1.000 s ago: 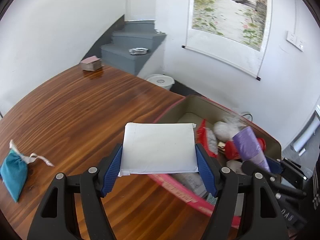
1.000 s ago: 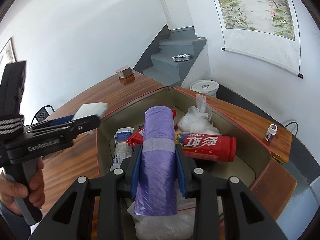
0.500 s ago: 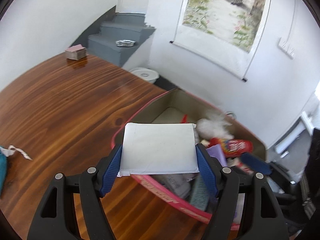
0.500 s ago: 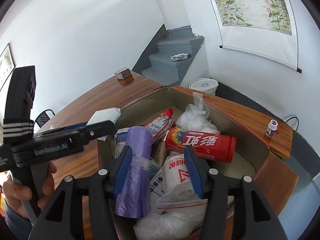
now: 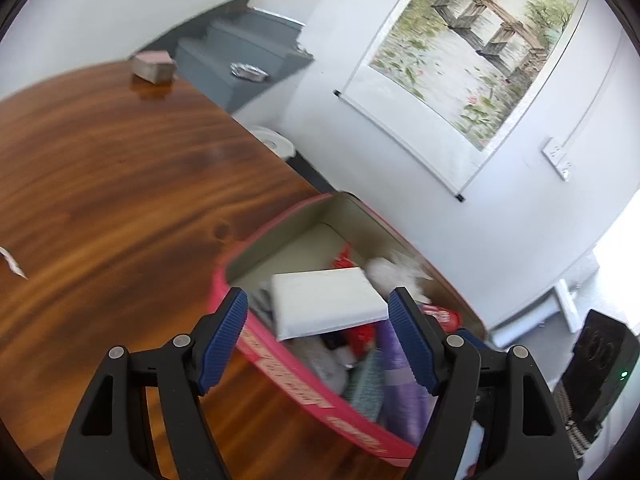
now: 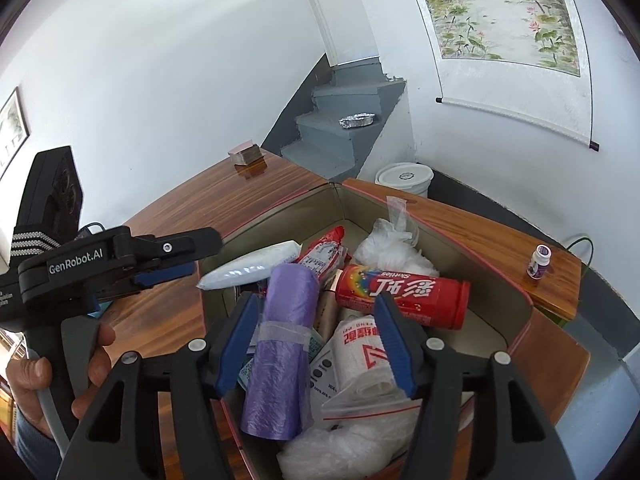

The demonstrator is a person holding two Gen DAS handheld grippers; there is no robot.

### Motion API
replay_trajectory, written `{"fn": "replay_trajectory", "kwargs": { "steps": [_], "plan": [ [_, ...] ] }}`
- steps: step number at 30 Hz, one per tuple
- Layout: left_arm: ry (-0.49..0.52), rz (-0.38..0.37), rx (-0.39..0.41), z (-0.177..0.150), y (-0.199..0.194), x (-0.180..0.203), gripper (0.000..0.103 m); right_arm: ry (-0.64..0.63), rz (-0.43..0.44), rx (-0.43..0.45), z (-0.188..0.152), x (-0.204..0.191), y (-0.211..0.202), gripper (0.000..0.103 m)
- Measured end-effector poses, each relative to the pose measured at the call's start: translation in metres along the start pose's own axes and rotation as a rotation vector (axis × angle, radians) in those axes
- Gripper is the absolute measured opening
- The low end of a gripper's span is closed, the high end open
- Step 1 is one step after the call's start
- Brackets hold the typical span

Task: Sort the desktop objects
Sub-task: 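Return both grippers to the table and lower the left over the teal pouch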

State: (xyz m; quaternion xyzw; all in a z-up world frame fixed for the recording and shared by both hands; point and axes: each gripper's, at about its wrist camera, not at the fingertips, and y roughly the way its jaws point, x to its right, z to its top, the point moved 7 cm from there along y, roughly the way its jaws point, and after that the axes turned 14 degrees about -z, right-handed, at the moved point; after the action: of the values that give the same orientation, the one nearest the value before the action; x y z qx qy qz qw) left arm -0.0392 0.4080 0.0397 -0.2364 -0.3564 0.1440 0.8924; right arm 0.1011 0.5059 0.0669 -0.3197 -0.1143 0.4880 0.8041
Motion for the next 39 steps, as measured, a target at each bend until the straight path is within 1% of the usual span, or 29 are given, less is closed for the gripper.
{"fn": "replay_trajectory", "kwargs": {
  "steps": [6,11,15,17,20,27,30,35,37,39],
  "plan": [
    [0.003,0.080,0.023,-0.001,-0.017,-0.017,0.076,-0.027,0.017,0.002,0.000,-0.014,-0.003,0.069],
    [0.024,0.182,0.042,-0.006,-0.034,-0.035,0.076,-0.044,0.033,0.004,-0.001,-0.026,-0.006,0.071],
    [0.031,0.286,0.061,-0.010,-0.055,-0.056,0.076,-0.065,0.053,0.011,-0.001,-0.042,-0.010,0.073],
    [0.023,0.321,0.066,-0.011,-0.065,-0.070,0.076,-0.078,0.065,0.016,-0.001,-0.052,-0.012,0.074],
    [-0.012,0.369,0.089,-0.013,-0.087,-0.093,0.076,-0.099,0.093,0.019,-0.002,-0.071,-0.013,0.078],
    [-0.158,0.471,0.185,-0.021,-0.158,-0.161,0.076,-0.169,0.167,-0.011,-0.015,-0.122,-0.009,0.079],
    [-0.211,0.511,0.212,-0.026,-0.186,-0.188,0.076,-0.203,0.199,-0.024,-0.021,-0.145,-0.007,0.079],
    [-0.228,0.620,0.233,-0.034,-0.221,-0.223,0.076,-0.246,0.252,-0.064,-0.032,-0.183,0.002,0.079],
    [-0.255,0.638,0.236,-0.039,-0.233,-0.239,0.076,-0.268,0.270,-0.077,-0.035,-0.200,0.007,0.079],
    [-0.292,0.634,0.246,-0.044,-0.242,-0.253,0.076,-0.295,0.281,-0.074,-0.034,-0.218,0.011,0.079]
  ]
}}
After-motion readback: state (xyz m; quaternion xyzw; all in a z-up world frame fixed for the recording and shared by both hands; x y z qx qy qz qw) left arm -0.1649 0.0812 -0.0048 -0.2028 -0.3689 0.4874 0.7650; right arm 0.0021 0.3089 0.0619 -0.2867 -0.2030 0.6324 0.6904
